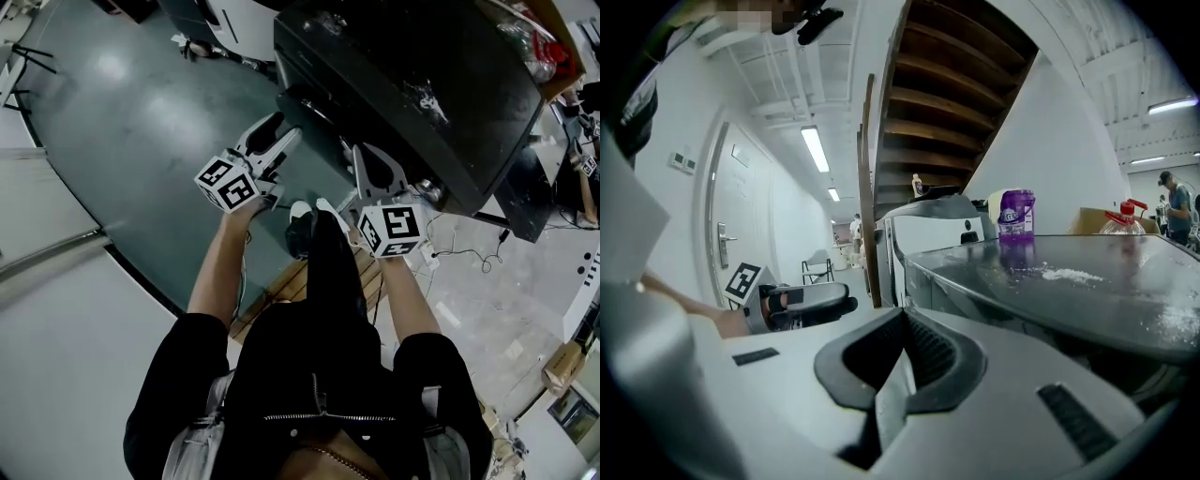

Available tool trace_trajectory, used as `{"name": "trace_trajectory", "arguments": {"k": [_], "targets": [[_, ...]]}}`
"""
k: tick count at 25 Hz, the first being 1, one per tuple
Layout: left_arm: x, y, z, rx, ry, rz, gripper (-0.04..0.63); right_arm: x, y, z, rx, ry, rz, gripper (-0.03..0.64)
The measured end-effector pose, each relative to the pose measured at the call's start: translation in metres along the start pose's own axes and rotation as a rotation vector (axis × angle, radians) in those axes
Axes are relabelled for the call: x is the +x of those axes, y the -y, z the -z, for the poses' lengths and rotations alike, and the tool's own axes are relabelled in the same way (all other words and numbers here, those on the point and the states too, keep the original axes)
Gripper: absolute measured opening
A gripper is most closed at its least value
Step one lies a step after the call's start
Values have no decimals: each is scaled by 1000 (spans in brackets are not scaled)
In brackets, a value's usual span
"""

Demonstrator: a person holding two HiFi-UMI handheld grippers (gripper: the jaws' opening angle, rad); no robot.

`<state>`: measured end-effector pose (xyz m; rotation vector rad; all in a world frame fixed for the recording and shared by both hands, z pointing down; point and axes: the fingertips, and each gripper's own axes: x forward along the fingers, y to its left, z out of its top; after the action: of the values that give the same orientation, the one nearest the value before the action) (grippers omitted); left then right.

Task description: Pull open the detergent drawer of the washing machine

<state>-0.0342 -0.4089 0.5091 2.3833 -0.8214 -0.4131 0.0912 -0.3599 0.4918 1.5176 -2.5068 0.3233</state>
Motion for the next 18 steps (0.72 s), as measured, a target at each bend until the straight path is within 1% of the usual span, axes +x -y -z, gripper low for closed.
{"name": "trace_trajectory", "arguments": {"k": [2, 6, 10, 14, 18], "targets": [[1, -5, -5, -113, 63, 38, 287, 0, 1, 0, -1, -5, 2, 6], [-2, -26, -13, -308, 200, 78, 291, -2, 2, 6, -39, -23, 9, 6], [11, -48, -11, -507, 292, 174, 293, -3, 4, 12, -30, -36, 14, 6], [33, -67, -6, -647, 342, 239, 295, -1, 6, 15, -14, -45, 14, 6], [55, -81, 1, -728, 343, 280, 302, 6, 8, 18, -24, -54, 12, 6]]}}
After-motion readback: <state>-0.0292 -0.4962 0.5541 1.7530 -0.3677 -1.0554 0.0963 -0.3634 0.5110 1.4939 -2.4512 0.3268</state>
